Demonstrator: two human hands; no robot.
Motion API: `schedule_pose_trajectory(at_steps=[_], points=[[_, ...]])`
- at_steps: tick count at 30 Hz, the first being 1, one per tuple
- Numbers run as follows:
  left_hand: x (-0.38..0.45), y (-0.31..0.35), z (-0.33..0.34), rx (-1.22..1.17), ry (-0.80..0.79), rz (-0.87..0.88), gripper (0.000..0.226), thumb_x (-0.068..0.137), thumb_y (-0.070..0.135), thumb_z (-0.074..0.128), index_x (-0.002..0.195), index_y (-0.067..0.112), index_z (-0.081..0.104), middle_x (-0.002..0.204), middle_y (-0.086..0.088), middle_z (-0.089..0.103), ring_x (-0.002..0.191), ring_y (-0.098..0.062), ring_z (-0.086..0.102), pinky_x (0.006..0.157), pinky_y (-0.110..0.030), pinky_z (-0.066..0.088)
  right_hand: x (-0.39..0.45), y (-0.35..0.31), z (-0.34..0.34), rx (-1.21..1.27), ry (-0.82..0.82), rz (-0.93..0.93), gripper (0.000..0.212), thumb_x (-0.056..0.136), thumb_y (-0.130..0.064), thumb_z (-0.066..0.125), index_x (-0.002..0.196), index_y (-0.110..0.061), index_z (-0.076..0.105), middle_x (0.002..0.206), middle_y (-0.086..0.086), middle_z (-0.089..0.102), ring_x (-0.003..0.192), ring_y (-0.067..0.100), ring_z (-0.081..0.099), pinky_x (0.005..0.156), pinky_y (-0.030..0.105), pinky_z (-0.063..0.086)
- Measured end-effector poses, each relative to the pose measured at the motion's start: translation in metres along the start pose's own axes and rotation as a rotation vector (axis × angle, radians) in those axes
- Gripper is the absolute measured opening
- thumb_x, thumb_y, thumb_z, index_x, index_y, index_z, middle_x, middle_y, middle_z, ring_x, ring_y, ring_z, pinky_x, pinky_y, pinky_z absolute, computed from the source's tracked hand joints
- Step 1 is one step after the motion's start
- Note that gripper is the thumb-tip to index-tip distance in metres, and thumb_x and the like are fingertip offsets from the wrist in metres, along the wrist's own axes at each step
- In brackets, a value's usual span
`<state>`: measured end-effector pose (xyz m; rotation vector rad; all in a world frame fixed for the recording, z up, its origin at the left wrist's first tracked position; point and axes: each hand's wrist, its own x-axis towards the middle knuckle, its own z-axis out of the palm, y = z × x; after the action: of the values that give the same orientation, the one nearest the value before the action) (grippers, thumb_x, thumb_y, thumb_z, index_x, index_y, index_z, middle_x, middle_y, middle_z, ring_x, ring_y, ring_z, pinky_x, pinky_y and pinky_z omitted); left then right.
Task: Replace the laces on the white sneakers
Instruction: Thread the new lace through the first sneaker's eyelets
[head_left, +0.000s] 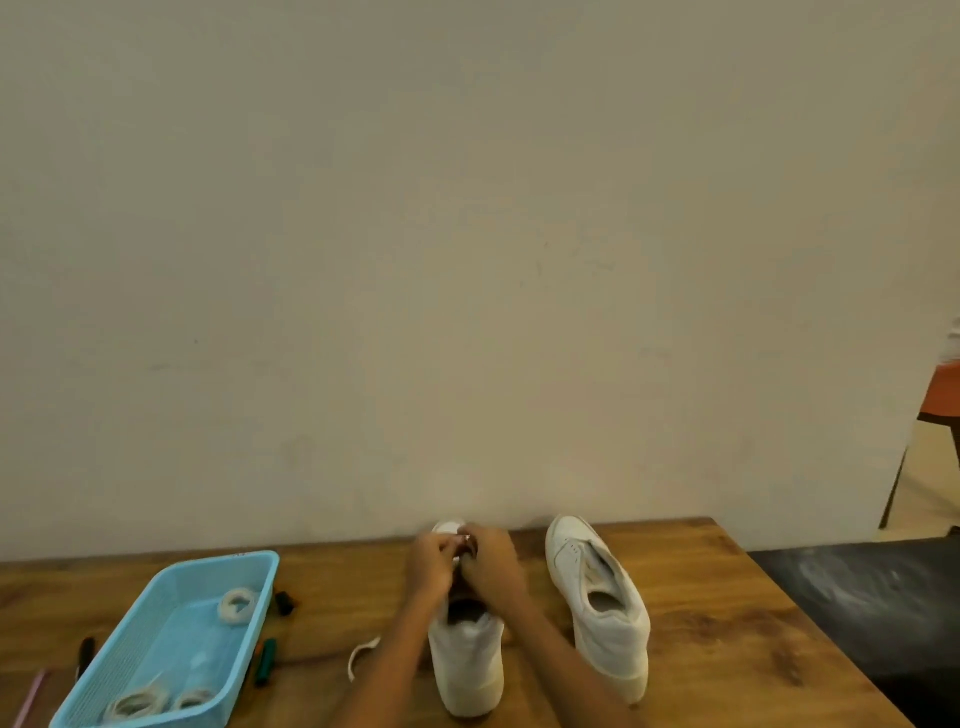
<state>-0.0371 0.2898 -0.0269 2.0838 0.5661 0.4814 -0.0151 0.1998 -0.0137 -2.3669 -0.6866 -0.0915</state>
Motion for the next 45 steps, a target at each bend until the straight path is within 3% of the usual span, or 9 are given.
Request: schedule_pose_trajectory(at_steps=[5,10,14,17,24,30,33,41,45], points=[[-0.016,-0.001,0.021,-0.164,0.238,-0.029,0.025,0.095,0.008,0.051,0.081,0.003,0.071,0.073,-0.01,0.068,0.062,-0.012,0.053,0.049,-0.016,0.032,-0.009,0.0,0.012,0.203,0.116,0.051,0.02,0.097,-0.007,0.04,0.098,-0.012,0.059,0.075,-0.018,0.045,0.067,-0.002,0.046,0.072,0.008,0.04],[-0.017,-0.011,0.025,-0.271,0.275,0.057,0.017,0.09,0.003,0.058,0.093,0.002,0.075,0.086,-0.013,0.073,0.077,-0.02,0.063,0.061,-0.02,0.041,-0.008,0.005,0.019,0.293,0.154,0.06,0.02,0.091,-0.003,0.04,0.086,-0.022,0.043,0.079,-0.009,0.049,0.068,-0.001,0.045,0.066,0.007,0.037],[-0.012,-0.014,0.026,-0.284,0.249,0.017,0.017,0.089,-0.001,0.057,0.096,-0.002,0.073,0.094,-0.017,0.072,0.086,-0.026,0.064,0.072,-0.027,0.043,-0.009,0.018,0.022,0.442,0.138,0.111,0.044,0.082,0.008,0.043,0.058,-0.029,0.045,0.059,-0.022,0.056,0.069,-0.007,0.051,0.07,0.01,0.036],[-0.011,-0.013,0.025,-0.326,0.231,-0.012,0.017,0.09,-0.001,0.056,0.097,-0.003,0.072,0.097,-0.018,0.071,0.085,-0.025,0.062,0.077,-0.027,0.044,-0.012,0.023,0.02,0.487,0.128,0.098,0.047,0.084,0.007,0.046,0.058,-0.032,0.052,0.061,-0.041,0.053,0.075,-0.014,0.053,0.07,0.006,0.04],[-0.02,-0.008,0.022,-0.378,0.221,-0.013,0.016,0.091,0.005,0.058,0.097,-0.002,0.071,0.092,-0.015,0.07,0.085,-0.024,0.064,0.079,-0.034,0.052,-0.017,0.035,0.022,0.594,0.189,0.054,0.017,0.081,-0.004,0.065,0.084,-0.018,0.076,0.081,-0.011,0.071,0.082,0.011,0.067,0.081,0.034,0.057],[-0.021,-0.008,0.024,-0.347,0.205,-0.015,0.016,0.09,0.005,0.058,0.099,0.0,0.072,0.093,-0.014,0.071,0.085,-0.025,0.065,0.079,-0.037,0.055,-0.002,0.035,0.001,0.143,0.083,-0.143,0.015,0.09,-0.013,0.061,0.096,-0.006,0.072,0.099,0.01,0.065,0.095,0.02,0.057,0.073,0.005,0.036],[-0.021,-0.009,0.024,-0.363,0.204,-0.03,0.017,0.091,0.003,0.056,0.086,0.003,0.073,0.081,-0.012,0.071,0.078,-0.025,0.066,0.071,-0.032,0.055,0.001,0.025,-0.005,0.077,0.074,-0.246,0.012,0.09,-0.009,0.058,0.092,-0.006,0.069,0.103,0.008,0.061,0.1,0.018,0.047,0.076,0.007,0.031],[-0.021,-0.01,0.023,-0.341,0.209,-0.043,0.019,0.091,0.006,0.056,0.08,0.001,0.071,0.078,-0.016,0.068,0.075,-0.029,0.064,0.072,-0.041,0.055,0.003,0.006,-0.033,0.575,-0.137,-0.036,0.02,0.085,0.002,0.052,0.094,-0.015,0.047,0.065,0.005,0.052,0.056,0.013,0.047,0.055,0.022,0.04],[-0.021,-0.008,0.022,-0.343,0.223,-0.015,0.017,0.09,0.007,0.059,0.092,-0.002,0.073,0.086,-0.014,0.07,0.077,-0.026,0.062,0.071,-0.029,0.049,0.017,-0.011,-0.08,1.191,-0.014,0.15,0.026,0.082,0.003,0.052,0.098,-0.017,0.052,0.071,0.003,0.057,0.054,0.008,0.045,0.046,0.018,0.033]])
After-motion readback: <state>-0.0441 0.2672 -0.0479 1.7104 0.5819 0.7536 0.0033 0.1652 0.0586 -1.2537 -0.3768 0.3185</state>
